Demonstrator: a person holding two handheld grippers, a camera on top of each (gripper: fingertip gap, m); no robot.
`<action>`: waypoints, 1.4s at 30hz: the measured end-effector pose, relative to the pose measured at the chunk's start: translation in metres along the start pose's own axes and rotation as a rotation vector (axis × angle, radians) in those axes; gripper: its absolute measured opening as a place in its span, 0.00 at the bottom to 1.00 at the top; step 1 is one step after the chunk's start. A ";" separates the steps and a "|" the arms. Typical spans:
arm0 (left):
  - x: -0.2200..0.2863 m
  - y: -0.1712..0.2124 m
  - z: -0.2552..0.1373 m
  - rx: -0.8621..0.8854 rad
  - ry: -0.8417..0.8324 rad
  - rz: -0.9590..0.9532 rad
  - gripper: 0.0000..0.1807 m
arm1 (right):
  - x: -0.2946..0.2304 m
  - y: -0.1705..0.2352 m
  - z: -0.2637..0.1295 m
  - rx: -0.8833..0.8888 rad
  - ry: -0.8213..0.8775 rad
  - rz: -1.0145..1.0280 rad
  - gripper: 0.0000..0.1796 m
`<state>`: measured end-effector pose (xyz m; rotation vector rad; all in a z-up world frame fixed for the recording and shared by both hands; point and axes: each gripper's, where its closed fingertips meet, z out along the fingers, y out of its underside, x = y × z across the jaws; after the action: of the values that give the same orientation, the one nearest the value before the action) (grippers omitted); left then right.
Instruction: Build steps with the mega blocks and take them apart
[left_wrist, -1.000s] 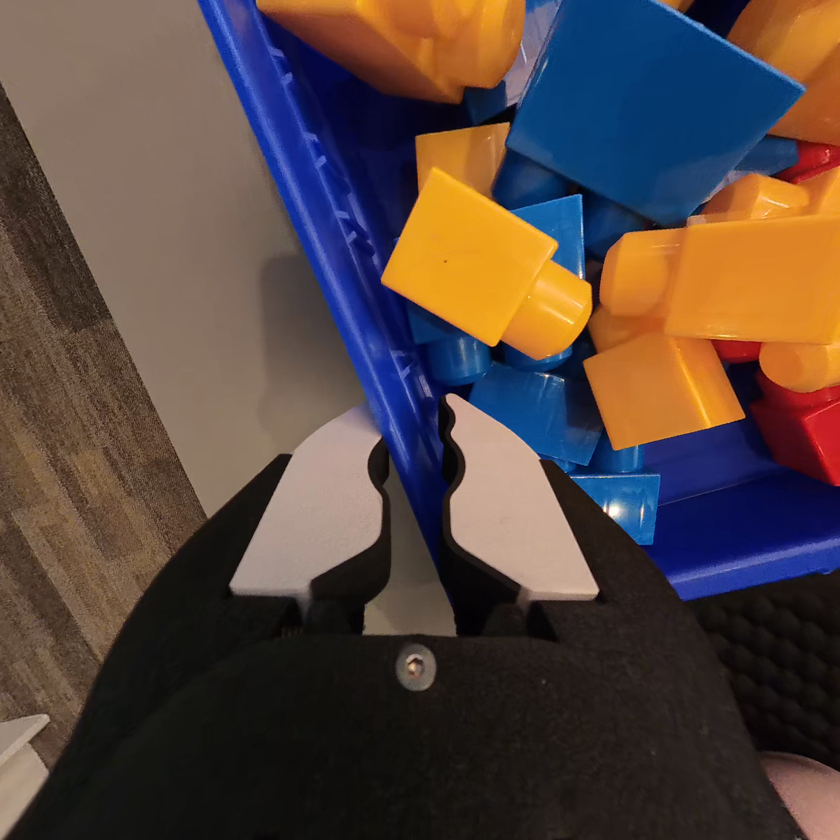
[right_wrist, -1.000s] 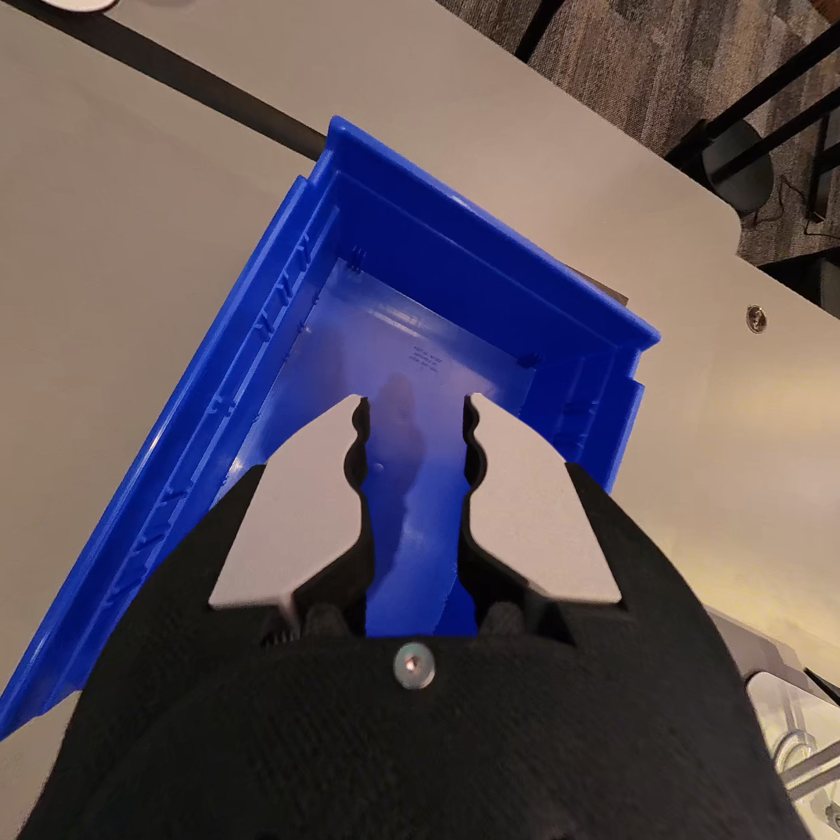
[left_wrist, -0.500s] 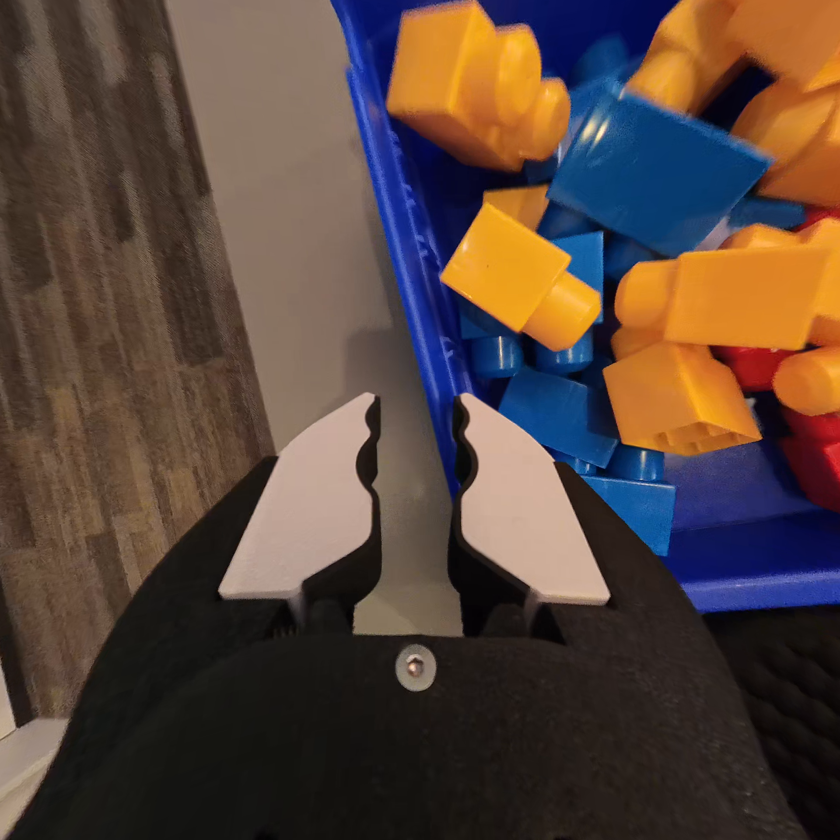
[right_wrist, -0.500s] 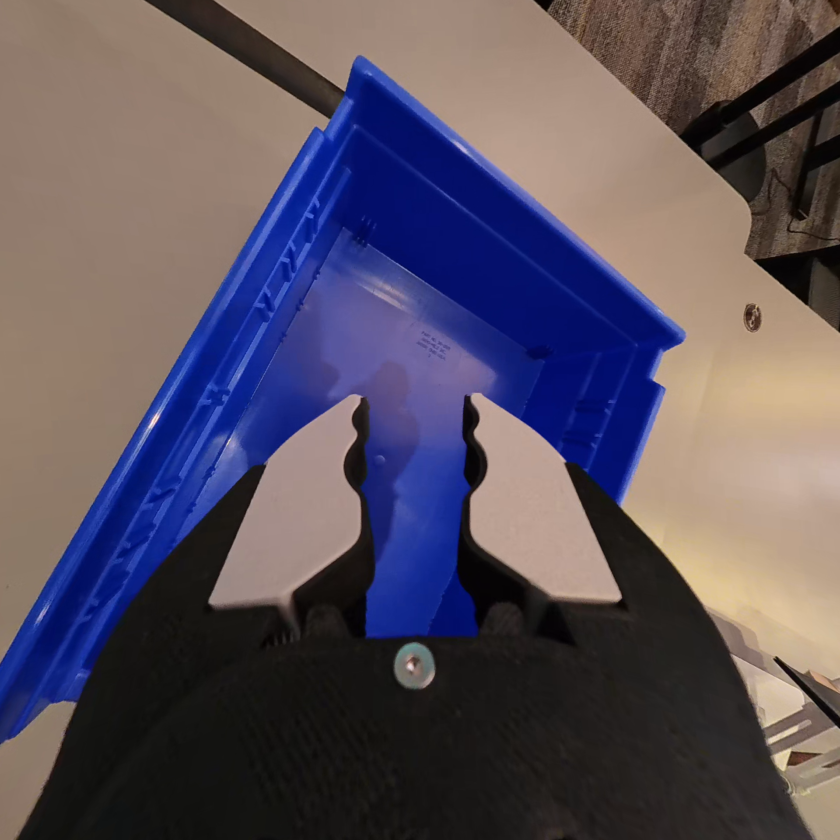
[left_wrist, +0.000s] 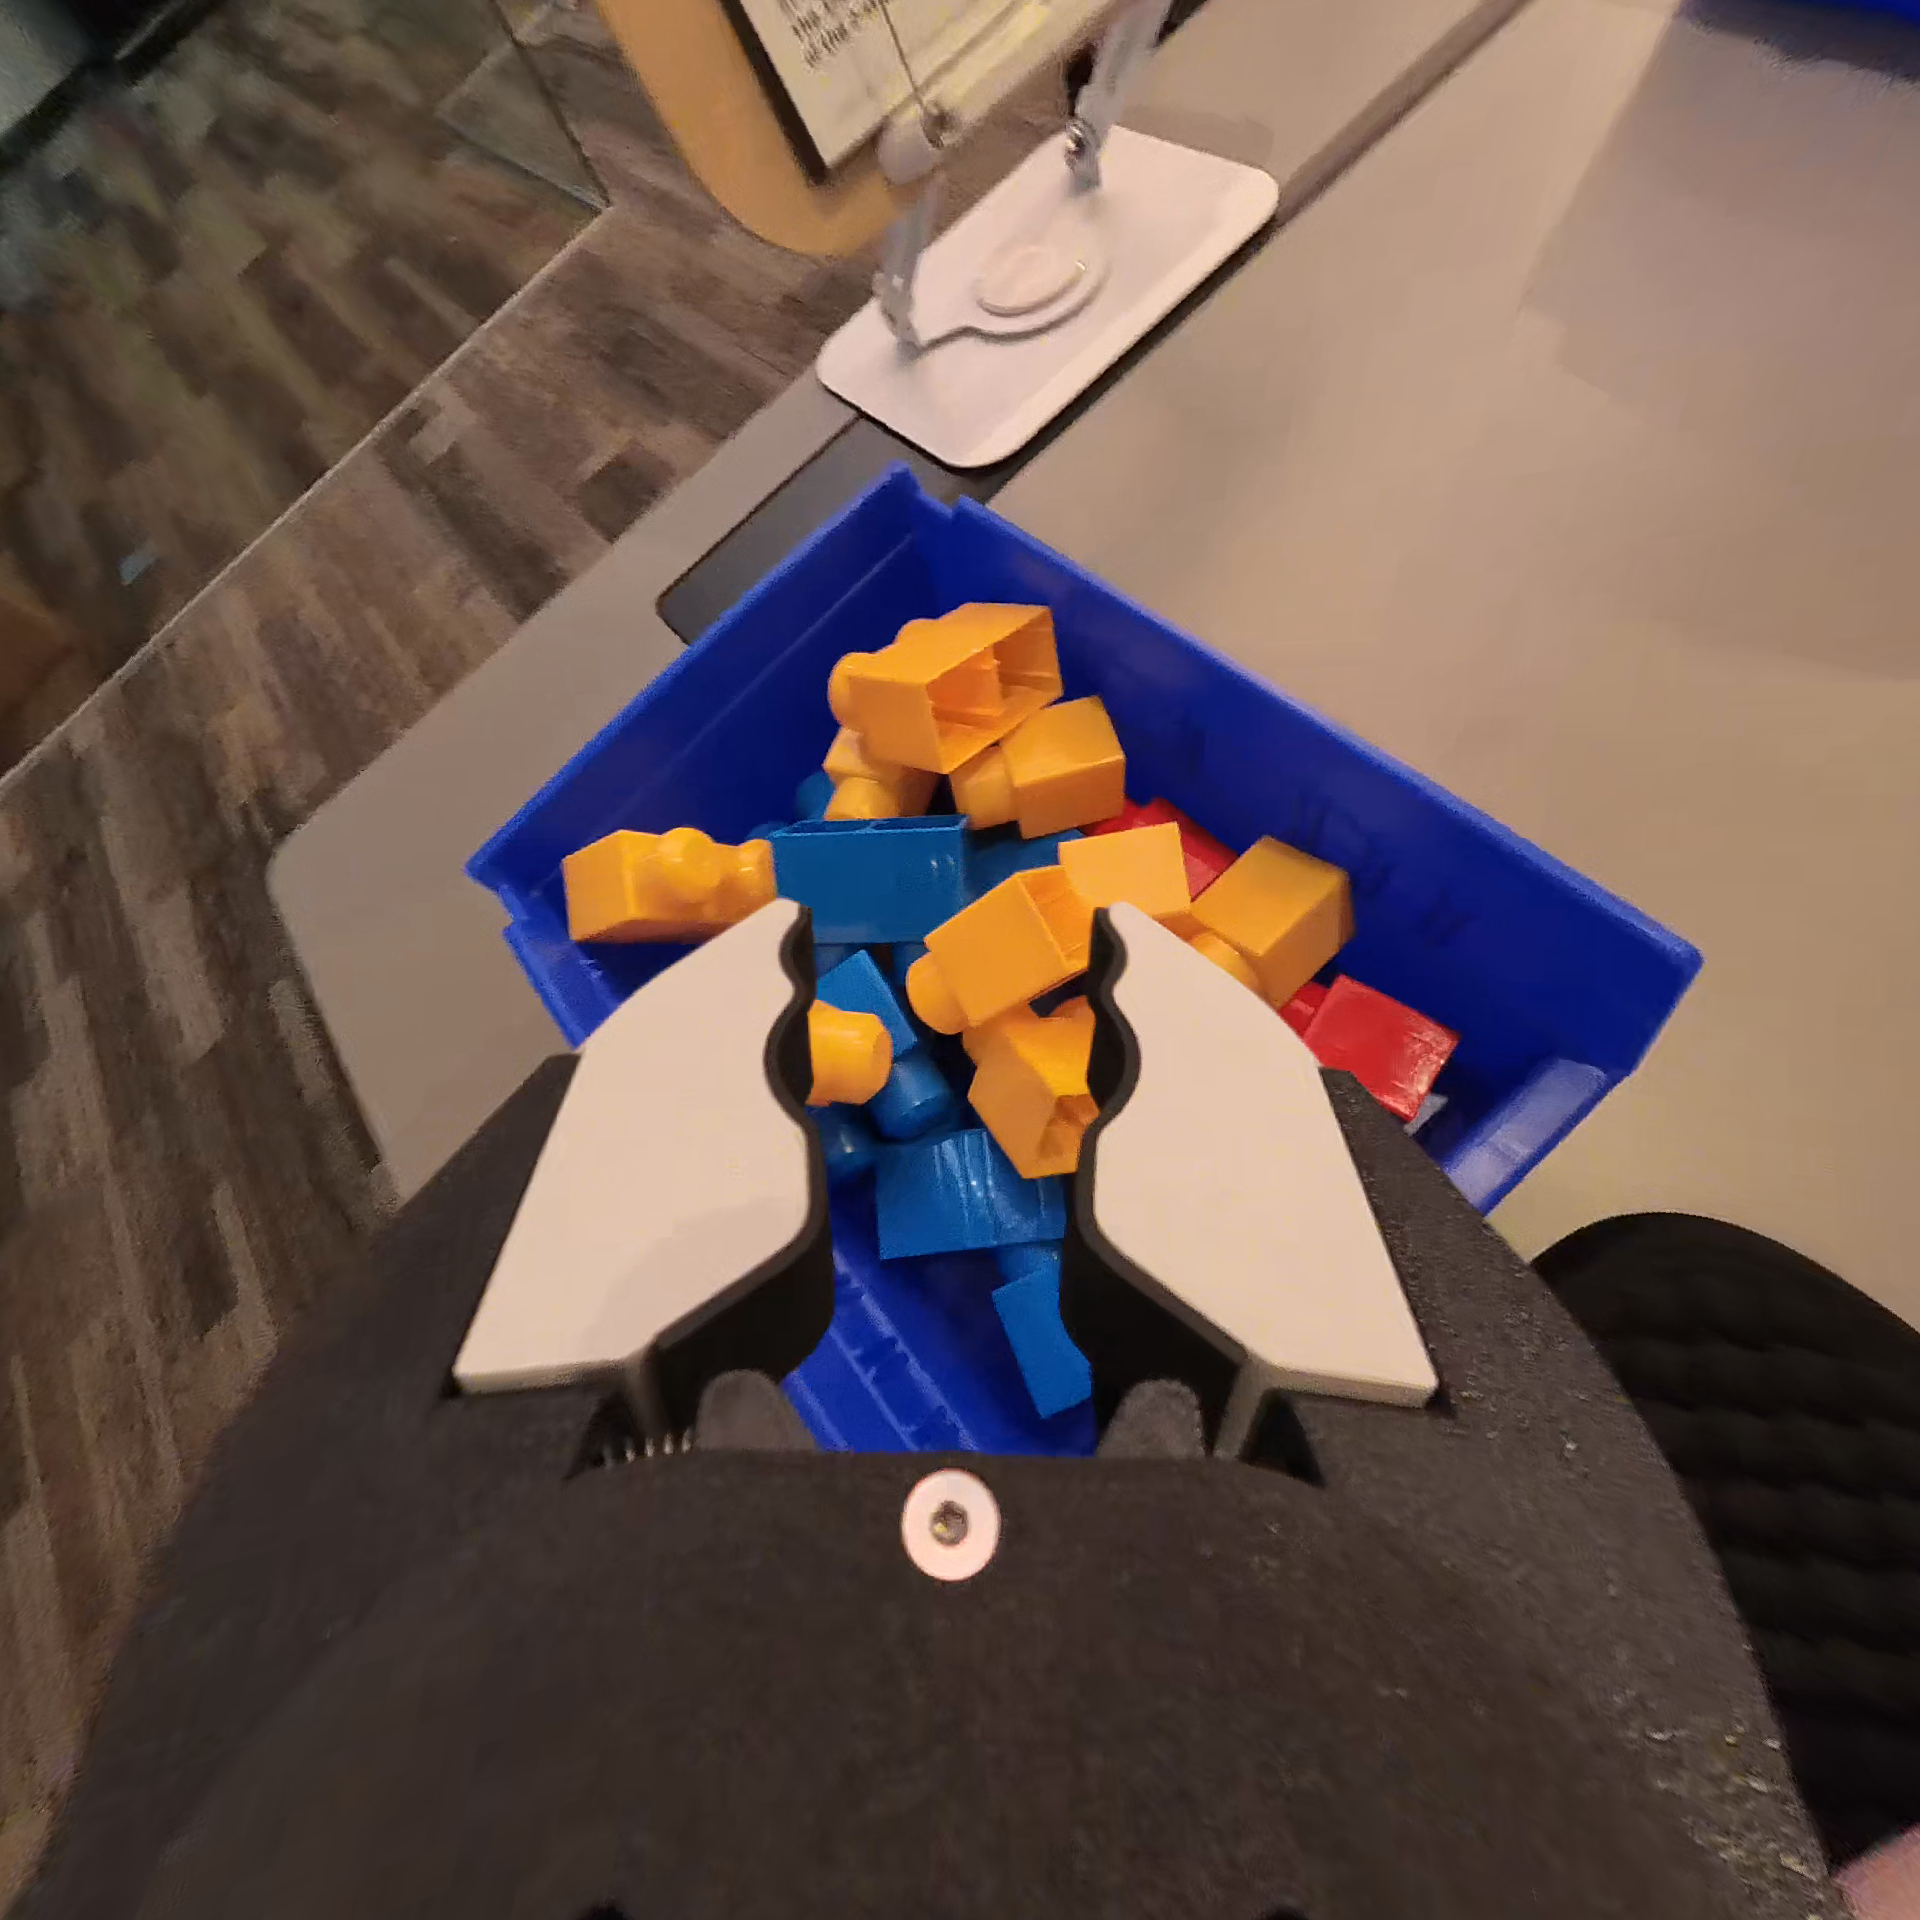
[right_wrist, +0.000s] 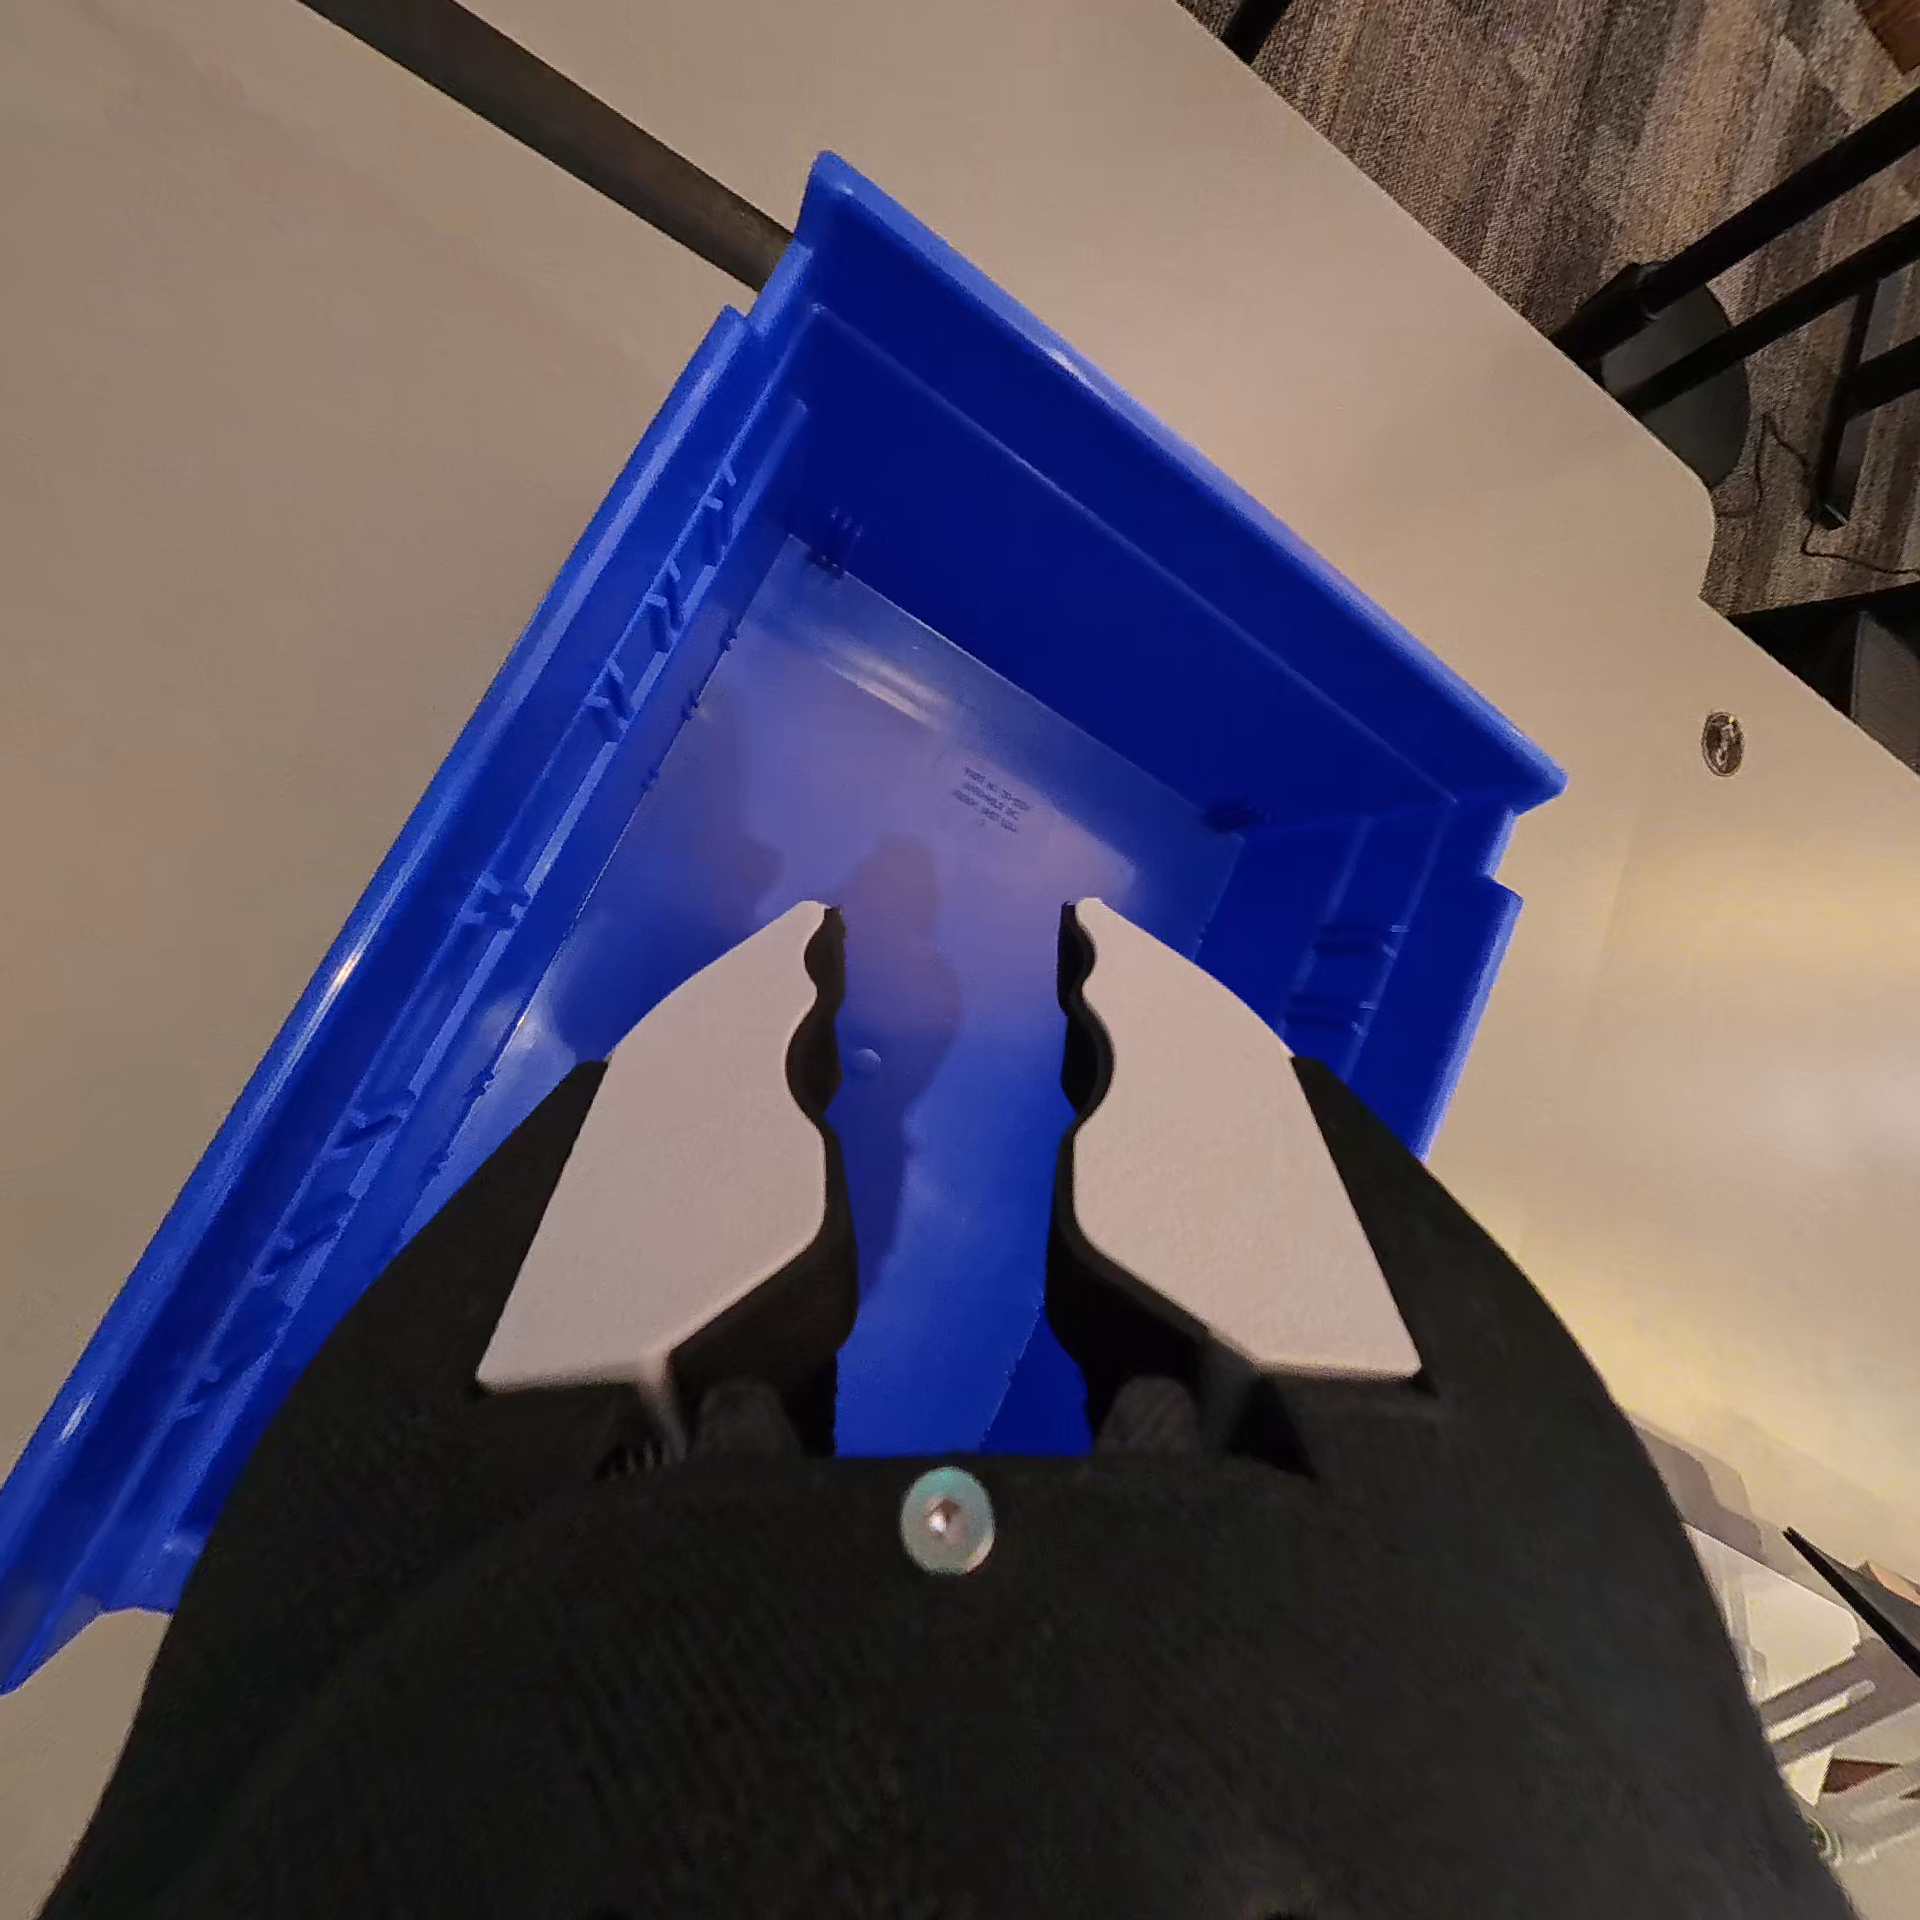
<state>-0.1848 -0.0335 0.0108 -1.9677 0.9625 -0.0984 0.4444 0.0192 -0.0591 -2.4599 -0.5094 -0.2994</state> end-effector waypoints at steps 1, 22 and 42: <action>0.002 0.005 0.008 -0.016 0.031 -0.015 0.29 | 0.000 0.000 0.000 -0.002 -0.001 -0.001 0.23; 0.019 0.055 0.086 -0.269 0.095 0.179 0.31 | -0.009 0.006 0.009 -0.045 -0.038 -0.045 0.23; 0.086 -0.146 -0.005 0.539 0.363 0.012 0.24 | -0.080 -0.098 -0.073 0.506 -0.082 -0.168 0.23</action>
<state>-0.0417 -0.0531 0.0991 -1.4666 1.0437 -0.6579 0.3240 0.0251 0.0236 -1.9477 -0.7299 -0.1164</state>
